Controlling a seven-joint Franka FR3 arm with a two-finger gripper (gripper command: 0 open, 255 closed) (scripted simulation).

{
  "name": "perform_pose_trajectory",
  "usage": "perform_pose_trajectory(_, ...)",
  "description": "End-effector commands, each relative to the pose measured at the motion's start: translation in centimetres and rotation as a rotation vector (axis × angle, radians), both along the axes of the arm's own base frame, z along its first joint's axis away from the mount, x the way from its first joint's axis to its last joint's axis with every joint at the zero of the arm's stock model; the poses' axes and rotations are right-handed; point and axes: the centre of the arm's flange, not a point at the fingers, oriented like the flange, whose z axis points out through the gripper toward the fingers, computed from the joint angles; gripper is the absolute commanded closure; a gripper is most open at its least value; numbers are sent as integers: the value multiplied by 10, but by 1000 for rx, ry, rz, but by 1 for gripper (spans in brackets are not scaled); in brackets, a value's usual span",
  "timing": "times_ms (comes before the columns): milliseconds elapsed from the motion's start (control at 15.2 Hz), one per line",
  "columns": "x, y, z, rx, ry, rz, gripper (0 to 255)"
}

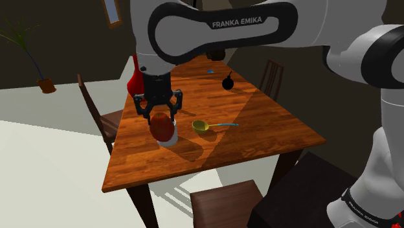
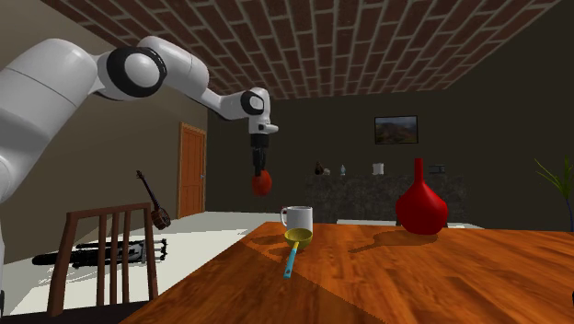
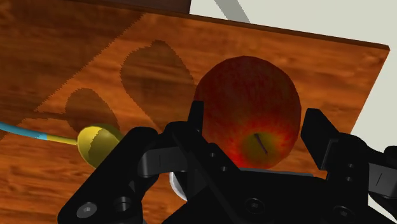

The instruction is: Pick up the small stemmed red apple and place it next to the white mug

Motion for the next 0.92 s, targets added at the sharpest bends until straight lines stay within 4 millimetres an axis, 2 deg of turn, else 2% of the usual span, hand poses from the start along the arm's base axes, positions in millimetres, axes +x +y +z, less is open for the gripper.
perform_pose_trajectory(0,-1,-1,11,0,0,0,255)
perform_pose_trajectory(198,-1,-1,23,0,0,0,255)
perform_pose_trajectory(528,9,-67,26,0,0,0,255)
perform_pose_trajectory(858,9,-67,0,0,0,0,255)
